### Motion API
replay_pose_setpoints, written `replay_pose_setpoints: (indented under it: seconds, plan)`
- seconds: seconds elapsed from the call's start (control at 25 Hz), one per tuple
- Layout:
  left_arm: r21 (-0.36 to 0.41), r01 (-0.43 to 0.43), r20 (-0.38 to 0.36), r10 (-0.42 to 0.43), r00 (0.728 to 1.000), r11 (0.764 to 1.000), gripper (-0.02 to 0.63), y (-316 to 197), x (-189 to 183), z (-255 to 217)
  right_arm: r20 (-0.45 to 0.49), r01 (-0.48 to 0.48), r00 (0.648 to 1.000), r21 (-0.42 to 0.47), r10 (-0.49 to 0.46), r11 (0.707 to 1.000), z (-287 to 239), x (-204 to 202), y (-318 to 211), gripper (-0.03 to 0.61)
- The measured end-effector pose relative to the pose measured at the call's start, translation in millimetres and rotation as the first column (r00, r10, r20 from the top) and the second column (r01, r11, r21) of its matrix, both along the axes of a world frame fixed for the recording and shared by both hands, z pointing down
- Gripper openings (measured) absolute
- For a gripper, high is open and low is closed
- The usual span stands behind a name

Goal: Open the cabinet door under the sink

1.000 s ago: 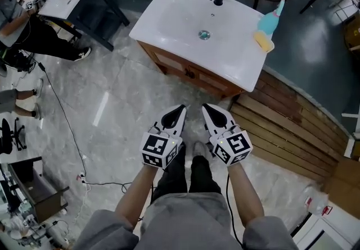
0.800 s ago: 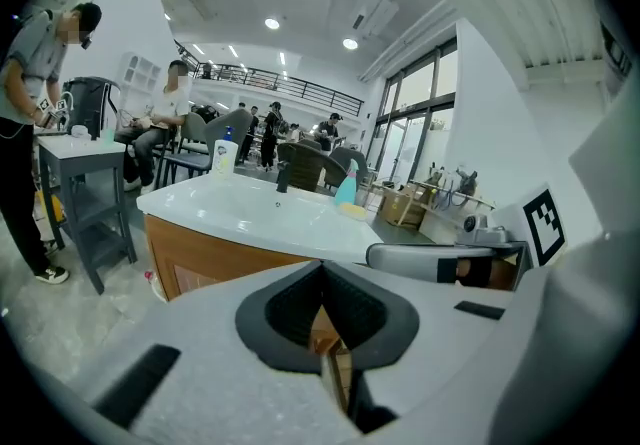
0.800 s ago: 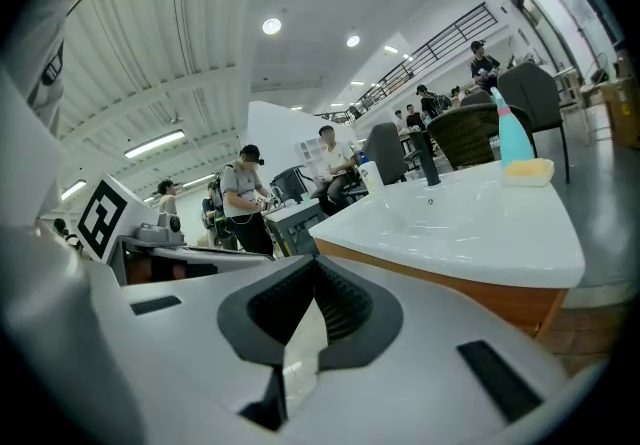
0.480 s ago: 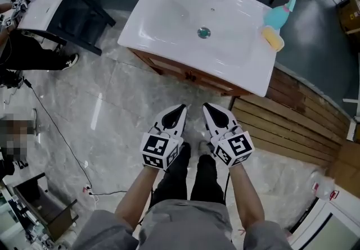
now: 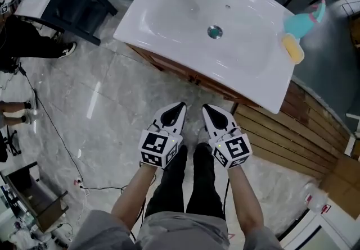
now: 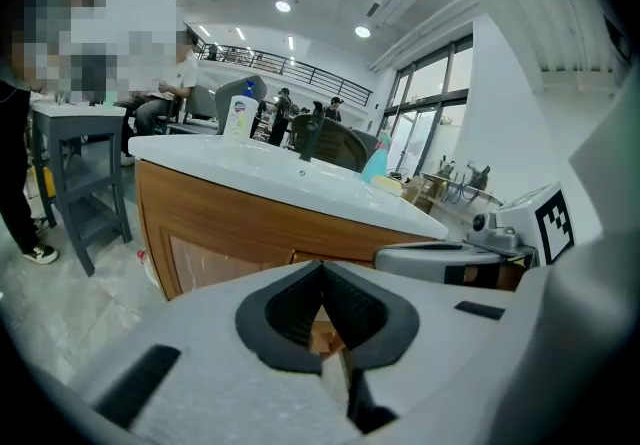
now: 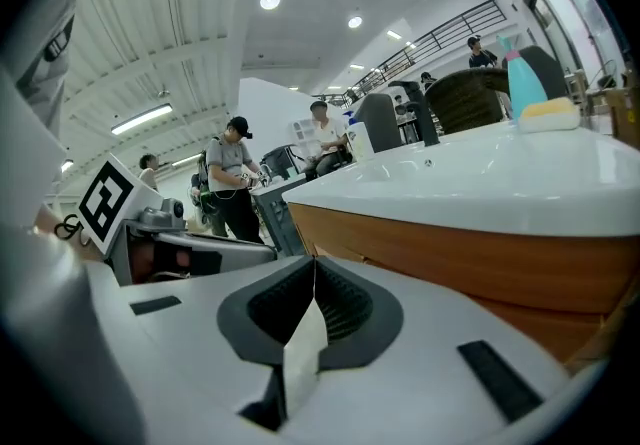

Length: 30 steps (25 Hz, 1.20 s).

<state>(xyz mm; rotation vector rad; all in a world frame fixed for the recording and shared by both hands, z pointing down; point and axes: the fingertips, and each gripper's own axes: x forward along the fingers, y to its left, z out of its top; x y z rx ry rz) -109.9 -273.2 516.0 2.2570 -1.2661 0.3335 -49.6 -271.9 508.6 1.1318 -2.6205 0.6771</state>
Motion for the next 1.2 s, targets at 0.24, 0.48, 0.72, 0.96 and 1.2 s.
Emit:
replay_pose_setpoints:
  seconds: [0.24,0.48,0.72,0.96,1.2]
  plan:
    - [0.0,0.046,0.018,-0.046,0.999,0.999,0.009,-10,0,35,-0.019,0.053,0.998,-0.014,-0.053,0.999,42,0,-12,0.009]
    - [-0.018,0.075,0.035,-0.074,0.997,0.997,0.009,-11,-3,58,-0.013,0.077,0.997,-0.02,-0.078,0.997,62,2,-18,0.009]
    - [-0.02,0.079,0.039,-0.078,0.996,0.997,0.009,-17,-3,76,-0.018,0.066,0.998,-0.014,-0.066,0.998,86,2,-27,0.009]
    - [-0.015,0.093,0.03,-0.093,0.995,0.996,0.009,-18,-4,103,-0.067,0.043,0.997,-0.006,-0.044,0.999,132,1,-35,0.015]
    - [-0.013,0.085,0.028,-0.085,0.996,0.996,0.009,-18,-1,132,-0.115,0.055,0.992,-0.005,-0.055,0.998,179,-5,-44,0.058]
